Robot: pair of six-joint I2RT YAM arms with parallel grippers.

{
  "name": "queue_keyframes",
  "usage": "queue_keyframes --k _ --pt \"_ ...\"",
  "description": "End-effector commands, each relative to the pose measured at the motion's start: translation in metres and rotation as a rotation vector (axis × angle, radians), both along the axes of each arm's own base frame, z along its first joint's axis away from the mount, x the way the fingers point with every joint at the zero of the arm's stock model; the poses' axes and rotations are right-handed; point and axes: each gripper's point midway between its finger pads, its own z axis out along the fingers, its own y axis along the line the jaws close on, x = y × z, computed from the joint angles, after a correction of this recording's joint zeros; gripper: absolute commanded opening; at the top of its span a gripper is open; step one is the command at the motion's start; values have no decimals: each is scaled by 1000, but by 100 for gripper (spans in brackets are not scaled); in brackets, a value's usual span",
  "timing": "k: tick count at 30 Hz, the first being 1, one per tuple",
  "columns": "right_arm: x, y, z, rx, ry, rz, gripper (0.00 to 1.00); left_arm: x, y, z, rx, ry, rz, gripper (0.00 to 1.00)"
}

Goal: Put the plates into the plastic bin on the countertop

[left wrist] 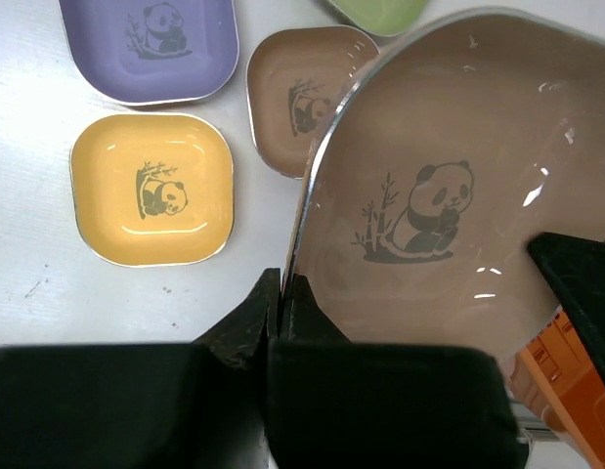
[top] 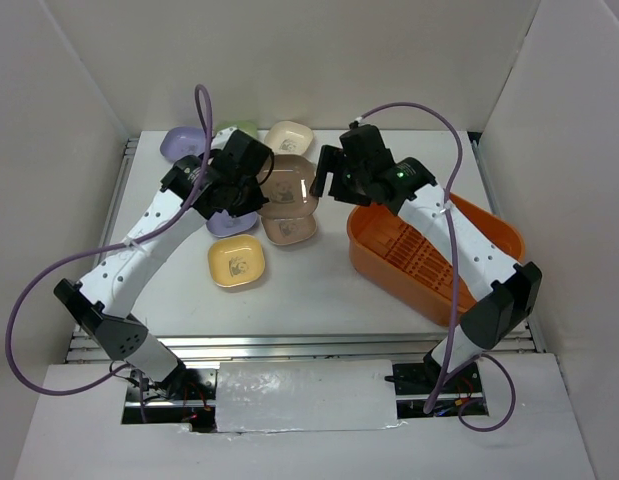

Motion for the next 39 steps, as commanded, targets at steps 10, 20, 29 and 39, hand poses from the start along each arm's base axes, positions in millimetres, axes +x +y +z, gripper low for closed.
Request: queue_keyframes --k 10,20,29,39 --pt "4 30 18 185 -64 157 19 15 -23 29 -133 -103 -105 20" --pt "1 -95 -7 64 22 -280 0 27 47 75 -135 -221 91 99" --pt "-48 -234 -68 22 55 -723 0 31 115 10 -72 -101 221 99" --pt "-2 -247 -128 33 186 -803 0 29 131 -48 -53 14 211 99"
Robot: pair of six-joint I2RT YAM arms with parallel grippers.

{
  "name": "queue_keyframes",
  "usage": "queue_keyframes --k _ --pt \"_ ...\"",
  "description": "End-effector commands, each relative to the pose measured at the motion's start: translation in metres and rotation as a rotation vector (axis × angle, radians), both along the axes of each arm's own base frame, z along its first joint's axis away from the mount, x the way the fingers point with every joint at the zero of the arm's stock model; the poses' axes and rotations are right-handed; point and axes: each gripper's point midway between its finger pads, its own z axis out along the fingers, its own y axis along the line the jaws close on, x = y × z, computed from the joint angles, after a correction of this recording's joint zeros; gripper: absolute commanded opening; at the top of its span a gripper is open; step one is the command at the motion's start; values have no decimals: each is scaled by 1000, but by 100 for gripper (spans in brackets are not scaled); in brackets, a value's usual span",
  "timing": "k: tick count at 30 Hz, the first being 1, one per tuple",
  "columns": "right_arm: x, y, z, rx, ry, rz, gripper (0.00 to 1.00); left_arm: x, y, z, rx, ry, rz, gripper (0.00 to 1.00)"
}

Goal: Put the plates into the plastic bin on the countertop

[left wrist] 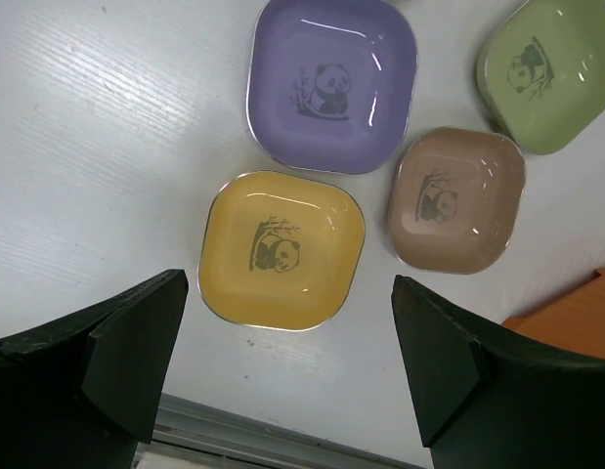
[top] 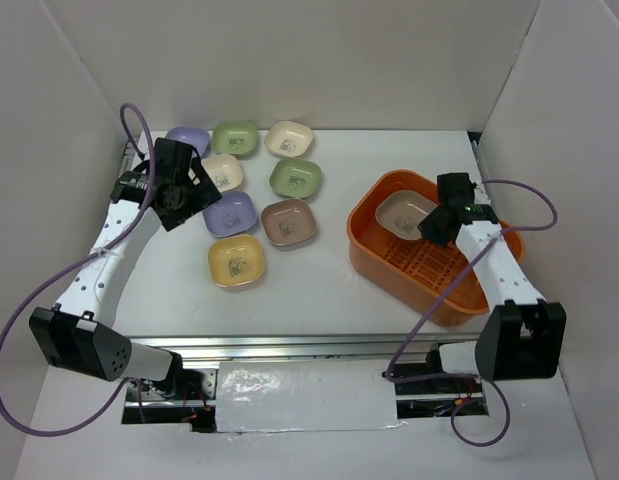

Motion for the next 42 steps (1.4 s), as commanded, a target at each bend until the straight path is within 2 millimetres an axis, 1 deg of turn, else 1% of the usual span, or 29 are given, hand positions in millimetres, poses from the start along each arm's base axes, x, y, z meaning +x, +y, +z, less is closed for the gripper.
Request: queue_keyframes --k 1,2,4,5,7,8,9,10,11,12,13,14,15,16,17,18,20,21,24,27,30,32,34,35,37,38,39,40,42 --pt "34 0 -1 21 -57 -39 0 7 -2 0 -30 -31 -41 99" --pt "42 0 -11 21 -29 -43 0 5 -1 -10 -33 -5 -43 99" --pt "47 -1 -19 18 -9 -47 0 2 -4 -18 -50 13 -61 99" --pt "49 0 -22 15 -1 -45 3 -2 -4 -28 -52 40 -67 99" --pt "56 2 -24 20 -6 -33 27 -7 -7 -37 -69 62 -85 99" --pt "58 6 -22 29 -15 -18 47 -11 -8 -49 -74 91 -92 99" --pt "59 9 -14 38 -39 -10 82 -16 -8 -57 -77 115 -92 99" --pt "59 10 -8 36 -55 -5 100 -20 -8 -64 -75 136 -94 99" --pt "59 16 1 33 -77 12 100 -26 -10 -78 -80 171 -106 99" --pt "58 18 22 25 -125 21 100 -31 -10 -83 -81 184 -107 99" --pt "57 21 34 22 -151 28 100 -38 -10 -95 -77 213 -110 98" --pt "55 27 47 18 -180 49 100 -42 -12 -100 -84 221 -120 98" --pt "50 29 77 14 -242 59 100 -43 -12 -101 -85 215 -120 97" --pt "47 32 91 3 -271 74 100 -48 -11 -109 -80 233 -119 96" --pt "40 42 114 -4 -329 105 100 -50 -12 -112 -81 236 -123 96" --pt "35 43 134 -30 -364 120 100 -51 -12 -119 -81 241 -126 95" --pt "27 53 155 -39 -407 165 100 -51 -12 -127 -80 256 -132 94" --pt "20 62 170 -39 -432 202 100 -49 -12 -133 -72 269 -130 91" --pt "6 78 192 -15 -471 275 100 -50 -11 -151 -63 314 -125 86" --pt "-9 95 212 30 -531 347 100 -48 -10 -170 -66 340 -107 77" --pt "-23 106 231 67 -597 403 100 -46 -6 -188 -52 364 -94 75" --pt "-29 114 235 76 -605 437 100 -44 -1 -196 -45 372 -88 75" --pt "-36 123 243 85 -613 473 100 -46 2 -207 -35 399 -81 57" --pt "-36 126 244 84 -613 485 100 -43 3 -211 -31 399 -81 39" --pt "-39 139 241 94 -610 527 100 -45 5 -218 -18 413 -76 25" --pt "-38 145 238 96 -607 547 100 -45 5 -221 -17 417 -81 11" --pt "-39 152 235 105 -601 572 100 -47 5 -223 -16 426 -80 4" --pt "-39 159 232 109 -596 597 100 -50 4 -223 -13 432 -86 0" --pt "-41 183 220 121 -564 693 100 -57 6 -212 3 441 -81 0"
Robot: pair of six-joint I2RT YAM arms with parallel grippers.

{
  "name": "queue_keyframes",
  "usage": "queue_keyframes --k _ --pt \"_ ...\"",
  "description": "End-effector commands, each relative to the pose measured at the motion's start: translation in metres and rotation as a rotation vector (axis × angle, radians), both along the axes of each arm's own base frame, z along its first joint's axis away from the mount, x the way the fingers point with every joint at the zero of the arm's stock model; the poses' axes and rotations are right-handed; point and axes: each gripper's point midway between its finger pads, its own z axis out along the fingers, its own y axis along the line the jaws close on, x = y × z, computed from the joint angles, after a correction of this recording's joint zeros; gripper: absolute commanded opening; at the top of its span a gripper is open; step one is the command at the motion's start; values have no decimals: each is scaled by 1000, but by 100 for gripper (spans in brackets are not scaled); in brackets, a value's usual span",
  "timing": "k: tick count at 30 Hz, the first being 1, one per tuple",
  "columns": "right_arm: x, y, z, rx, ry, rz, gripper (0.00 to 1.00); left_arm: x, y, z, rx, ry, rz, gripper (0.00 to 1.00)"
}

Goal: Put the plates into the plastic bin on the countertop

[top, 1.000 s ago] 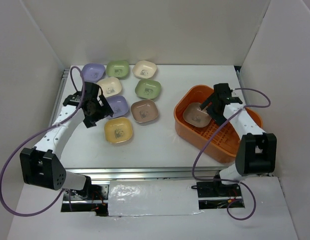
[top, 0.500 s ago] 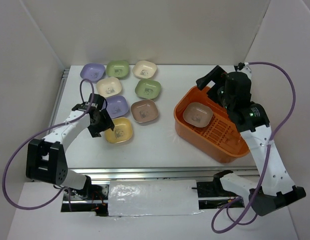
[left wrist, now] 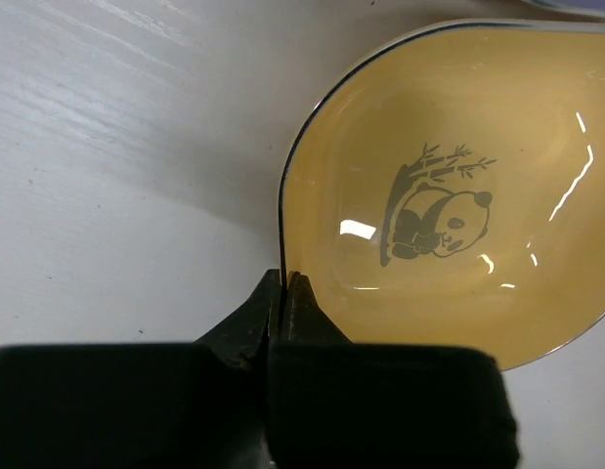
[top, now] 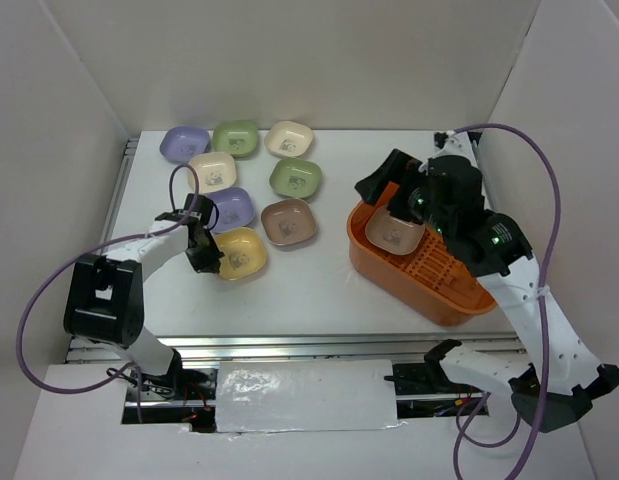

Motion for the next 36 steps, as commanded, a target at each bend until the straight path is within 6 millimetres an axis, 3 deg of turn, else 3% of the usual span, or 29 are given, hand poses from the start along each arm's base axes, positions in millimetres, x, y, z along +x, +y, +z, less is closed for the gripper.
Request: queue_keyframes --k 1,3,4,5,6,10,13,15,18,19,21,25,27,28,29,30,31,32,35,36 --pt "-2 34 -7 -33 3 142 100 -16 8 4 82 32 -7 0" --pt "-1 73 -30 -92 54 287 100 -29 2 31 99 8 -32 0" --pt "-6 79 -30 -91 54 311 100 -33 0 40 101 -5 -40 0" --pt "-1 92 -47 -130 96 340 100 -36 -3 57 93 -48 -51 0" --pt "-8 111 -56 -140 125 401 100 -37 -8 68 82 -69 -68 0" --pt "-7 155 -102 -229 225 500 100 -54 -26 106 62 -114 -143 0" --pt "-6 178 -123 -259 258 537 100 -54 -33 133 34 -169 -164 0" --pt "-8 189 -131 -258 275 564 100 -51 -40 148 2 -205 -181 0" --pt "-6 203 -156 -267 319 581 91 -48 -50 163 -42 -229 -207 0" --pt "-4 206 -163 -260 324 578 78 -45 -54 167 -57 -247 -215 0" --pt "-4 206 -178 -252 351 570 72 -43 -63 176 -105 -268 -241 0" --pt "6 209 -176 -206 312 541 64 -39 -76 182 -158 -295 -293 0" --pt "14 204 -168 -199 285 503 47 -38 -79 180 -167 -288 -307 2" --pt "16 202 -165 -198 274 494 33 -38 -80 180 -167 -286 -312 7" --pt "19 198 -156 -190 256 471 9 -36 -80 181 -164 -292 -317 12" --pt "23 191 -153 -205 247 431 1 -35 -81 181 -166 -290 -311 36" --pt "27 182 -141 -199 225 398 0 -33 -72 186 -126 -299 -280 63" --pt "33 167 -137 -222 227 328 0 -30 -68 191 -104 -309 -258 99" --pt "47 113 -123 -238 265 143 0 -15 -47 223 -39 -396 -130 99" --pt "51 98 -121 -235 275 99 0 -9 -41 244 -33 -449 -89 99"
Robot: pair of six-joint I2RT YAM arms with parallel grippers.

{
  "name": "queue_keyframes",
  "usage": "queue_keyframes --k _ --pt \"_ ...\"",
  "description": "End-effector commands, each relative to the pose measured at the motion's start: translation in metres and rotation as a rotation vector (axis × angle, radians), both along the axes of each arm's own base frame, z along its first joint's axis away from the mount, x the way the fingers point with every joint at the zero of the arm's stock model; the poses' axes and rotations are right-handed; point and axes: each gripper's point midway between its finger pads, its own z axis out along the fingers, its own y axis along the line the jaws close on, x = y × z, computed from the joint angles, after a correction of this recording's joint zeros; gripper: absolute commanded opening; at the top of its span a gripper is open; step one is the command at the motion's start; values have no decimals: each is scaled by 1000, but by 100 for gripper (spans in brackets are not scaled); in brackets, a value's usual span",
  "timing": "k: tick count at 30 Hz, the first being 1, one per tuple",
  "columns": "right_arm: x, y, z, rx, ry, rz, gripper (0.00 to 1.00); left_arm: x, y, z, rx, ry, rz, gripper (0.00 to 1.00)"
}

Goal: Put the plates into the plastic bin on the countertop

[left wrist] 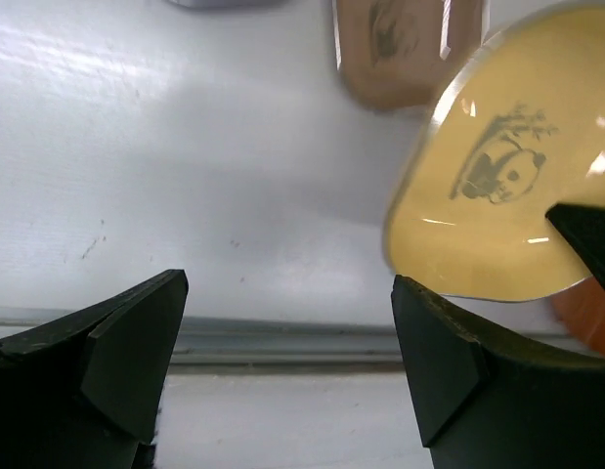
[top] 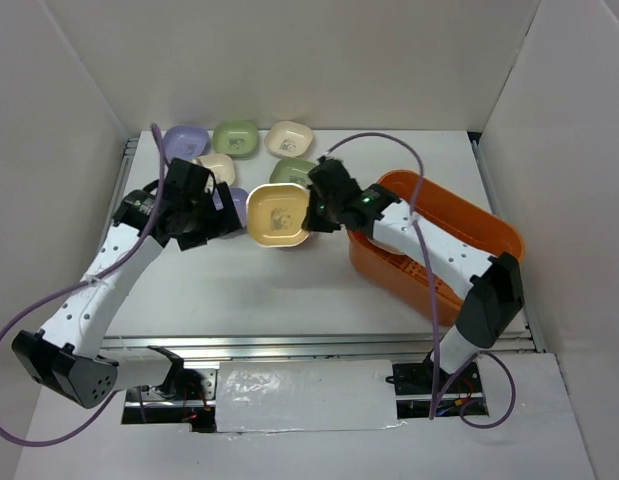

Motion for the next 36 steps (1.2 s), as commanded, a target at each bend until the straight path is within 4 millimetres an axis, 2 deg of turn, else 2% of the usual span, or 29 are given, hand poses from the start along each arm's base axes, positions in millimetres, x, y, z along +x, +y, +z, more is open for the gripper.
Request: queue_keyframes --k 1,3,4,6,7,9,10,11,14,15,18,19,20,22,25,27,28,29,30,33,36 --pt "27 -84 63 19 -112 -286 0 22 31 58 21 -179 187 99" --pt "26 -119 63 10 -106 -366 0 28 38 74 11 -233 227 99" --pt "27 -154 69 10 -119 -450 0 34 43 74 12 -233 240 99" --pt "24 -192 76 7 -143 -535 0 43 46 69 25 -222 227 99" --pt "26 -223 62 -27 -122 -600 0 49 45 56 41 -183 211 99" --pt "24 -248 53 -35 -103 -642 0 55 47 42 52 -149 198 99" --pt "24 -272 37 -57 -65 -695 0 60 44 30 58 -121 170 99" --pt "23 -283 29 -66 -49 -728 0 61 45 25 62 -106 164 99" --pt "26 -303 5 -31 -9 -781 0 66 53 9 77 -46 168 99" --pt "26 -300 -7 -12 17 -772 0 70 57 8 76 -49 177 99" --pt "35 -297 -22 -1 38 -768 0 78 62 -2 59 -25 171 99" --pt "38 -296 -32 -7 65 -766 0 83 66 -8 48 -6 171 99" --pt "39 -296 -31 -3 62 -770 0 84 64 -12 43 8 163 99" --pt "45 -292 -44 2 90 -771 0 90 74 -28 37 44 179 99" --pt "49 -288 -64 -10 138 -774 6 97 85 -49 21 85 203 99" --pt "50 -282 -62 -12 149 -762 40 100 87 -64 13 121 207 99" --pt "50 -281 -59 -18 144 -760 59 101 88 -69 12 134 211 99" --pt "50 -280 -47 -14 115 -764 92 103 91 -74 10 145 216 99" --pt "46 -275 -40 -24 103 -754 100 104 90 -84 9 168 214 99" --pt "38 -275 -3 16 24 -753 100 110 87 -104 -22 186 198 99" --pt "26 -268 44 82 -84 -696 100 125 79 -118 -67 154 174 99"
